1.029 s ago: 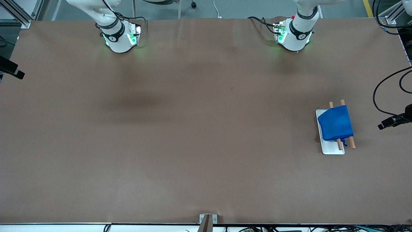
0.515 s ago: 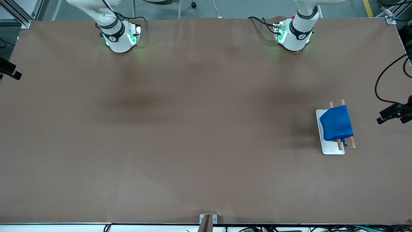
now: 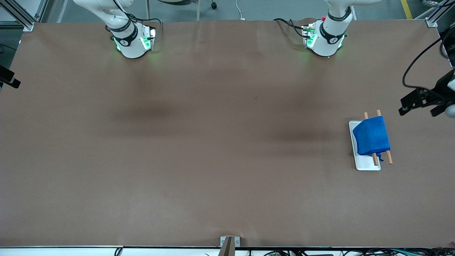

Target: Right arm passes towel to left arm to hang

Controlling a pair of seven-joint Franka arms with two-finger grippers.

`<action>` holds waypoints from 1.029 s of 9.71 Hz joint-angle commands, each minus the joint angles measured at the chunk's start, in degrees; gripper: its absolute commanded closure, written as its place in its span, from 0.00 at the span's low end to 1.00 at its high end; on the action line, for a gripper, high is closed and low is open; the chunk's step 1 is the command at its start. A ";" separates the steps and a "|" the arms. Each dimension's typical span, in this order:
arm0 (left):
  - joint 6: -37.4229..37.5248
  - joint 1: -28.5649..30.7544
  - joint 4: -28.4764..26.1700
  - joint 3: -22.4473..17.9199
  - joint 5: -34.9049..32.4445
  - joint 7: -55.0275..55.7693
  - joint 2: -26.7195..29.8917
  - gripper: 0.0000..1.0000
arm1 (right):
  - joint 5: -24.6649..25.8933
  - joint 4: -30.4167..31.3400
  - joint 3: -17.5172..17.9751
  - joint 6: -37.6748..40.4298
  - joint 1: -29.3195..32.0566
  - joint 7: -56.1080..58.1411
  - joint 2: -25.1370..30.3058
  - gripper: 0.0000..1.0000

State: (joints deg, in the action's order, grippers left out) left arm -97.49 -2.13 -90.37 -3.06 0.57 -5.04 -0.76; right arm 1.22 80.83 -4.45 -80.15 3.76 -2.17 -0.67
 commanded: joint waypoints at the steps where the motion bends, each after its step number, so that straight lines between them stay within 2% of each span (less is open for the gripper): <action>1: 8.68 0.37 7.11 1.30 -1.45 0.73 -2.59 0.00 | -0.51 0.21 0.41 -1.92 0.63 0.23 0.32 0.00; 2: 11.85 0.37 6.79 1.83 -1.28 3.60 -1.02 0.00 | -0.43 0.55 0.41 -1.77 0.20 1.19 0.32 0.00; 4: 11.97 0.64 4.86 3.32 -1.28 7.31 0.58 0.00 | -0.51 0.82 0.58 -3.60 0.28 0.77 0.32 0.00; 10: 11.88 0.81 4.23 4.73 -1.19 7.85 0.93 0.00 | -0.60 0.82 0.58 -4.31 0.28 0.68 0.32 0.00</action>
State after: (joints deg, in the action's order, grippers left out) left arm -85.92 -1.90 -83.84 0.94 0.23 2.17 -0.33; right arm 1.07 80.90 -4.23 -83.74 3.64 -1.73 -0.84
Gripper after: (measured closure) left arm 0.000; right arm 0.000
